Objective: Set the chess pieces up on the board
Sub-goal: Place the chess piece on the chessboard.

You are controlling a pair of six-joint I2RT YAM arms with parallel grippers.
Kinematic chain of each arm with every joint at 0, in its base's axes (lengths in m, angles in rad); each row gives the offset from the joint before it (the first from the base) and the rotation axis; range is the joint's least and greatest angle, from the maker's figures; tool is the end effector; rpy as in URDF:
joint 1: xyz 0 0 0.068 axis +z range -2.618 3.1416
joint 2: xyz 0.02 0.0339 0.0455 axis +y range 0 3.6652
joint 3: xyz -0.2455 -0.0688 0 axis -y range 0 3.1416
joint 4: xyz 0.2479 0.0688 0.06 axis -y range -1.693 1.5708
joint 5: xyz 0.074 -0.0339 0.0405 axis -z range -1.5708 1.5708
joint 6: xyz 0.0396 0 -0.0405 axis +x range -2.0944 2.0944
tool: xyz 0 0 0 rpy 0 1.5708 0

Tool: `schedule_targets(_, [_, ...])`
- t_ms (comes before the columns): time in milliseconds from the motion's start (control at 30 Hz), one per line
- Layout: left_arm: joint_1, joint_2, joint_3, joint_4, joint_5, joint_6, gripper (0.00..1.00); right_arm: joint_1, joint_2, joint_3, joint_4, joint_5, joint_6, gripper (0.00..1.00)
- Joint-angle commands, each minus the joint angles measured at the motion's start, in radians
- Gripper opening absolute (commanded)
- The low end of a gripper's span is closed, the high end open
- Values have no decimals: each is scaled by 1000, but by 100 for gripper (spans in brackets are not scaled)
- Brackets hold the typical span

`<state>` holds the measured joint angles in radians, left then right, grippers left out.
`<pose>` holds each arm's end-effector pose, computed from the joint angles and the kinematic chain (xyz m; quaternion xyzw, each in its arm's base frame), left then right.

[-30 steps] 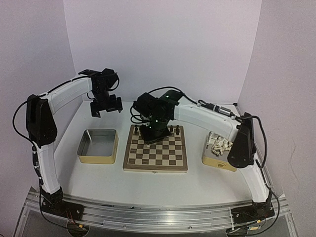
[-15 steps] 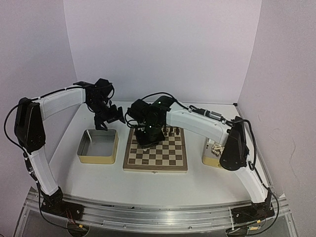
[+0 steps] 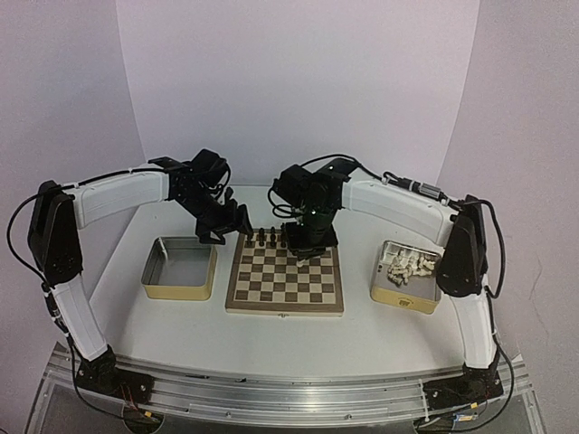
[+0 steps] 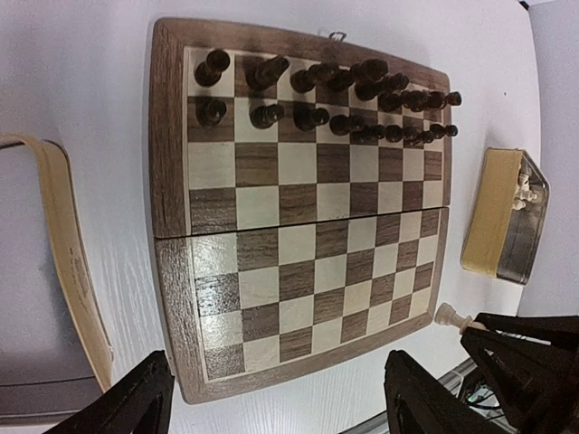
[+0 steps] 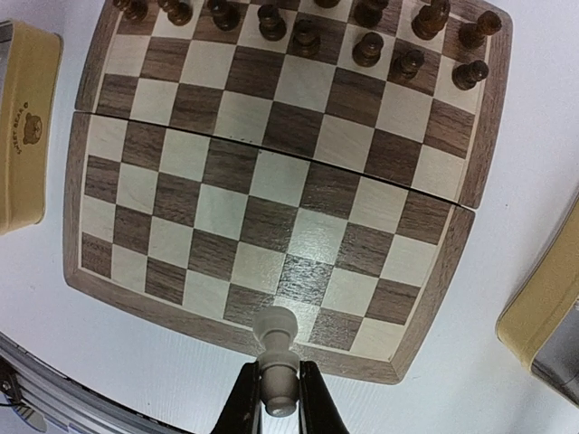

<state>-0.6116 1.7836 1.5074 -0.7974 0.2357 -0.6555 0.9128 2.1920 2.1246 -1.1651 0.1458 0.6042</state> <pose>0.3061 -0.2260 0.2447 0.0078 0.9629 -0.2365 0.1295 0.2809 0.3540 0.2495 -0.1390 0.9733 0.0634 0.1713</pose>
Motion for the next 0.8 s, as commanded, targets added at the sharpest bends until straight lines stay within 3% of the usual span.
schedule_targets(0, [10,-30,81,-36,-69,82,79,0,24,49,-11,-59,19,0])
schedule_targets(267, [22,-26,83,-52,-122,42,82,2,173,196,-102,-32,6,0])
schedule_targets(767, [22,8,122,-61,-157,48,85,5,270,246,-111,-24,-34,1])
